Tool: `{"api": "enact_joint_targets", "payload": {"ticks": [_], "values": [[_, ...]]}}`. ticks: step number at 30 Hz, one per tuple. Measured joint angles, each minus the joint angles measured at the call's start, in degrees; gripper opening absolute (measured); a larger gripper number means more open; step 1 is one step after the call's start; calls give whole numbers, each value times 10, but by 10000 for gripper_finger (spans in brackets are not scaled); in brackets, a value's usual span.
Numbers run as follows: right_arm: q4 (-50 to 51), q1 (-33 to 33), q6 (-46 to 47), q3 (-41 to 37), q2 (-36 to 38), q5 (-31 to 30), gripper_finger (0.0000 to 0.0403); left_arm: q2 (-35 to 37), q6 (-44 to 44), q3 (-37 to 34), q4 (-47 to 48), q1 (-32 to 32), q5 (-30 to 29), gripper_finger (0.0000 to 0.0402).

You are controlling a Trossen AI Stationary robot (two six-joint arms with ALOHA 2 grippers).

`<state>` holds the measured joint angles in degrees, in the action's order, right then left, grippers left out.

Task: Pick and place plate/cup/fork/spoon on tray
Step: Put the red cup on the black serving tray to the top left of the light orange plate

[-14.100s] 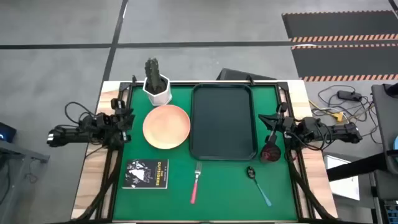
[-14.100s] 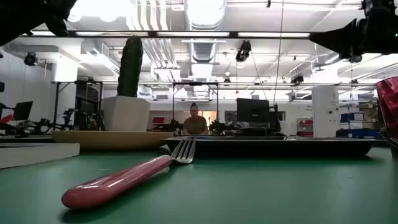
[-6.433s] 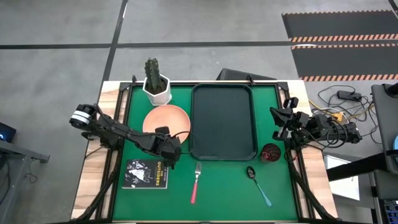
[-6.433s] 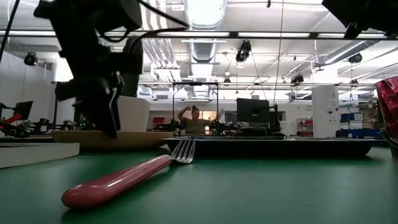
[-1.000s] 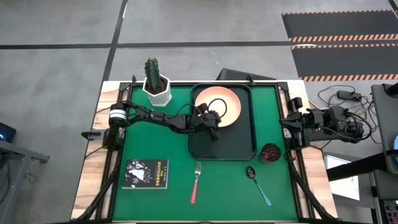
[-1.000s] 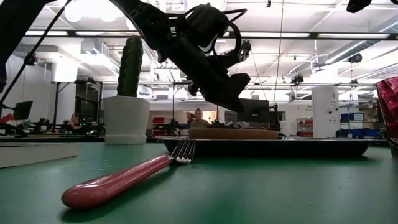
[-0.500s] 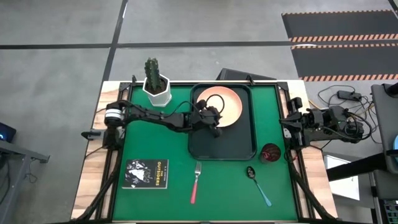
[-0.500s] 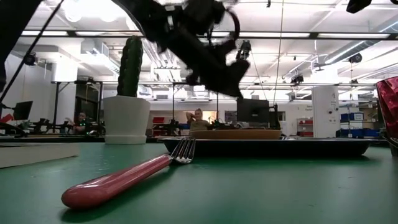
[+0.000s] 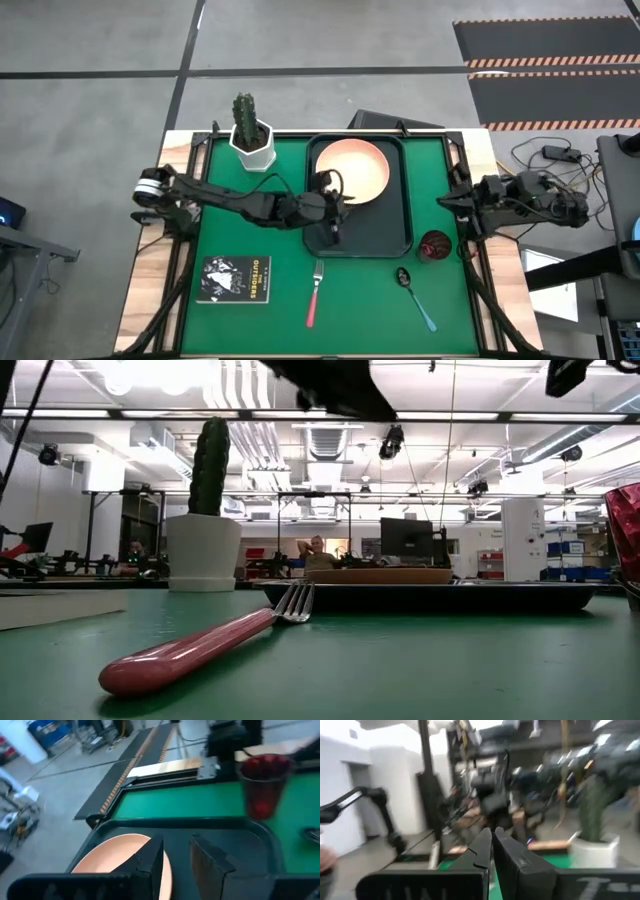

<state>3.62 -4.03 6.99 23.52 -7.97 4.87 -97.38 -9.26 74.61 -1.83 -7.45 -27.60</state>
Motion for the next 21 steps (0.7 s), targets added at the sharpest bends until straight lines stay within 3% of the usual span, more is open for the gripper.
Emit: {"api": "enact_joint_targets", "payload": {"ticks": [3,6,12,21], "values": [[8,-5,57,-4,-37,41,9,28,-18,0,38,-22,0,75],[0,-14,120,-2,-77,41,9,53,-36,-8,61,-38,0,75],[2,-29,194,27,-155,41,9,119,-32,-96,55,-59,0,75],[64,-30,264,137,-246,21,9,238,-20,-276,-109,-81,1,75]]}}
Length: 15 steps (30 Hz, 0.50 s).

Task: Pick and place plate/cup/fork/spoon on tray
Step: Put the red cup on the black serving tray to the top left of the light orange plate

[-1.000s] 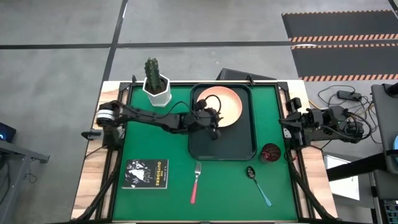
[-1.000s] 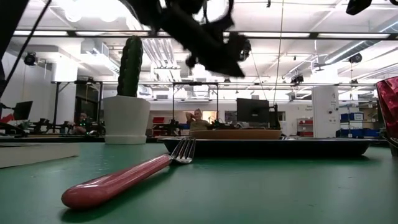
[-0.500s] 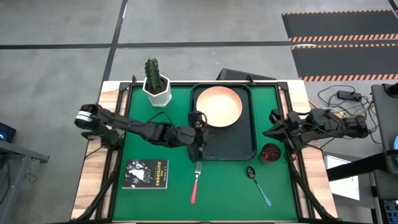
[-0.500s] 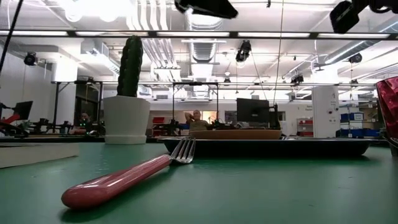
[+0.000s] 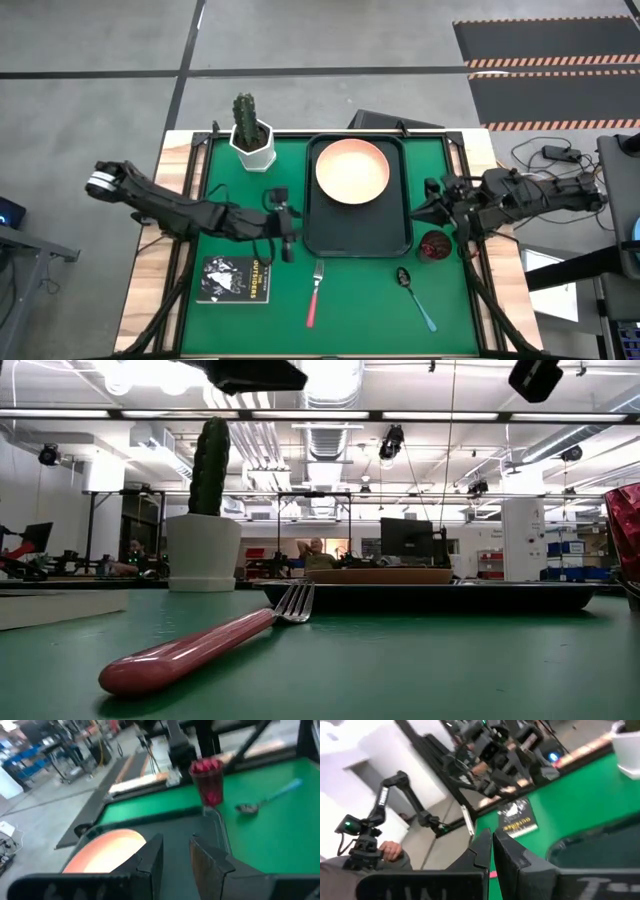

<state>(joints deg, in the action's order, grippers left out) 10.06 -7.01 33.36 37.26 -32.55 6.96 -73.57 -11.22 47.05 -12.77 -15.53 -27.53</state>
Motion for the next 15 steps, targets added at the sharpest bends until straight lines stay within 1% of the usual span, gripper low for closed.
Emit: {"api": "enact_joint_targets", "payload": {"ticks": [5,9,12,15], "values": [[83,-6,45,65,-53,-39,9,54,3,-71,-65,1,0,75],[152,-10,83,110,-93,-42,9,84,4,-106,-100,0,0,75],[224,-19,123,144,-127,-42,9,95,12,-120,-111,0,0,75],[325,-34,162,192,-158,-41,9,97,18,-125,-116,0,0,75]]}}
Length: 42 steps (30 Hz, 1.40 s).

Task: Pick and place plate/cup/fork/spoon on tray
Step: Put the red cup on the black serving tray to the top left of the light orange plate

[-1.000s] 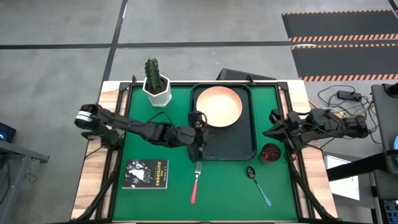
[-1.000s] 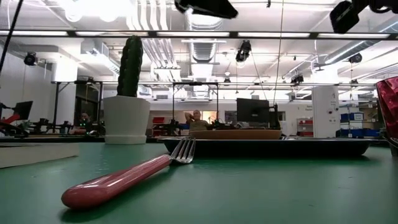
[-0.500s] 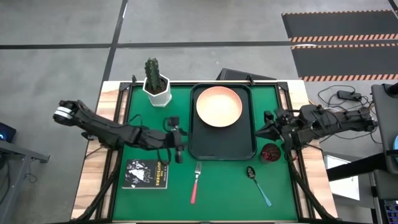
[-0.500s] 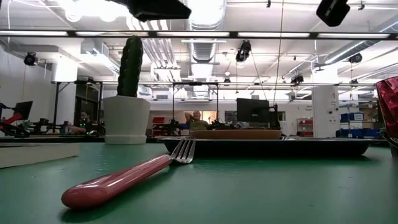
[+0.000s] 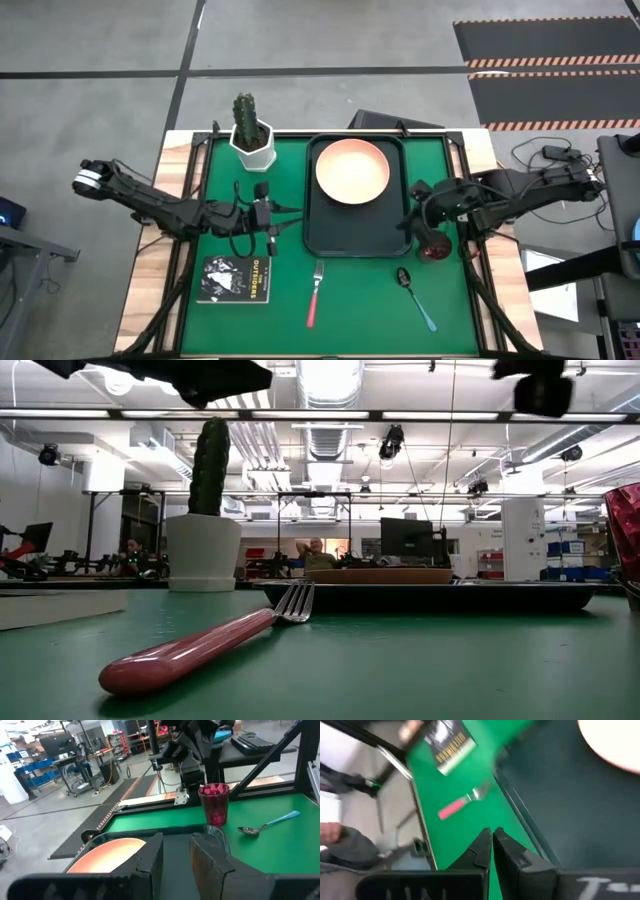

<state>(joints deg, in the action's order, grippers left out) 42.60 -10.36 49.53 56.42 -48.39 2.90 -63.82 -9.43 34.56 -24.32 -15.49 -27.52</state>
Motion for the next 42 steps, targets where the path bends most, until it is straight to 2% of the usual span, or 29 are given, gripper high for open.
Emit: {"api": "enact_joint_targets", "payload": {"ticks": [7,9,11,15,26,33,37,42], "values": [[420,-58,140,95,-85,33,9,-1,1,-5,-12,0,0,75],[480,-76,178,101,-95,49,9,-1,2,-5,-13,0,0,75],[448,-91,185,93,-89,70,9,-1,2,-5,-19,0,0,75],[372,-114,189,79,-86,76,9,-2,2,-6,-23,0,0,75],[375,-151,216,52,-89,20,15,-2,2,-10,-24,0,0,75],[343,-149,174,52,-93,-17,65,-2,2,-10,-24,0,0,75],[322,-149,187,52,-113,-29,100,-2,2,-10,-26,0,0,75],[314,-149,196,52,-159,-11,140,-2,1,-11,-43,0,0,75]]}}
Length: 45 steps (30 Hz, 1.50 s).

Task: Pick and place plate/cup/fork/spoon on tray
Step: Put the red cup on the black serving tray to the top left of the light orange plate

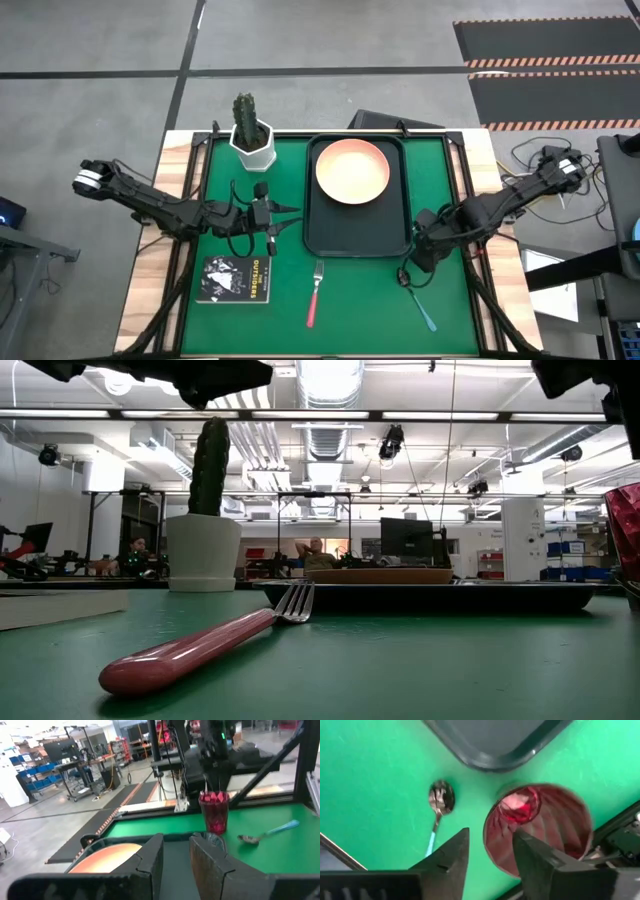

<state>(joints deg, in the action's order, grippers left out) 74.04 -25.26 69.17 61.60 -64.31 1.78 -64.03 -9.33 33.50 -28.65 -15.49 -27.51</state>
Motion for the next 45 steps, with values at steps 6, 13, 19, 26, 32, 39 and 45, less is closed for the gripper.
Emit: {"api": "enact_joint_targets", "payload": {"ticks": [6,13,19,26,32,39,45], "values": [[0,0,-49,0,-58,28,173,0,0,-1,1,0,0,75],[2,0,-78,0,-94,27,184,0,0,-1,0,0,0,75],[1,0,-88,0,-105,17,185,0,-1,-1,0,0,0,75],[0,0,-88,0,-109,-7,184,0,-1,-1,0,0,0,75],[-1,0,-72,0,-108,-20,171,0,-1,-1,0,0,0,75],[-4,-1,-75,0,-108,-23,153,0,-1,-2,0,0,0,75],[-11,-1,-74,-1,-108,-25,122,0,-1,-2,0,0,0,75]]}}
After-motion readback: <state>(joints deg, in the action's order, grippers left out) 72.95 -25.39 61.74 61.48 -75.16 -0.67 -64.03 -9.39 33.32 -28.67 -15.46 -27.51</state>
